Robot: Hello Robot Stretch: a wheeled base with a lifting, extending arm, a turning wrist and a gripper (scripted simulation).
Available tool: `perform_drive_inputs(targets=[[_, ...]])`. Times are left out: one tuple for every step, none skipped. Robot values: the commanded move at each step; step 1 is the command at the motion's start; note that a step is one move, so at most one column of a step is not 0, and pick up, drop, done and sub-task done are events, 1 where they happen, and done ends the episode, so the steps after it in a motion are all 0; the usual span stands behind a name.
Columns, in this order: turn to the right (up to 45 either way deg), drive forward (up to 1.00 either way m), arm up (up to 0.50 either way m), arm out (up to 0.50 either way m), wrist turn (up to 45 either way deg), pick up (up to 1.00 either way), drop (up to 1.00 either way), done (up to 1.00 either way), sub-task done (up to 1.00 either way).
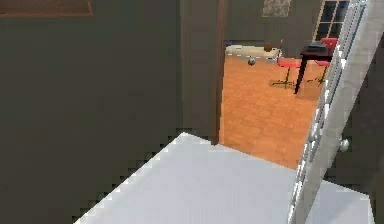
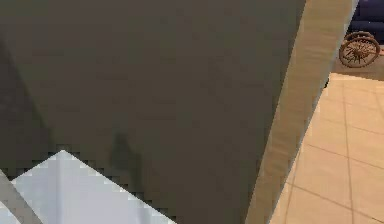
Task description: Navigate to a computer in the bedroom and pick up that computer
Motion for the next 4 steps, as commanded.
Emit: perform_drive_inputs(targets=[[0.0,0.80,0.00,0.00,0.0,0.00,0.00,0.00,0.00],[24.0,0.00,0.00,0.00,0.0,0.00,0.00,0.00,0.00],[0.0,1.00,0.00,0.00,0.0,0.00,0.00,0.00,0.00],[3.0,0.00,0.00,0.00,0.0,0.00,0.00,0.00,0.00]])
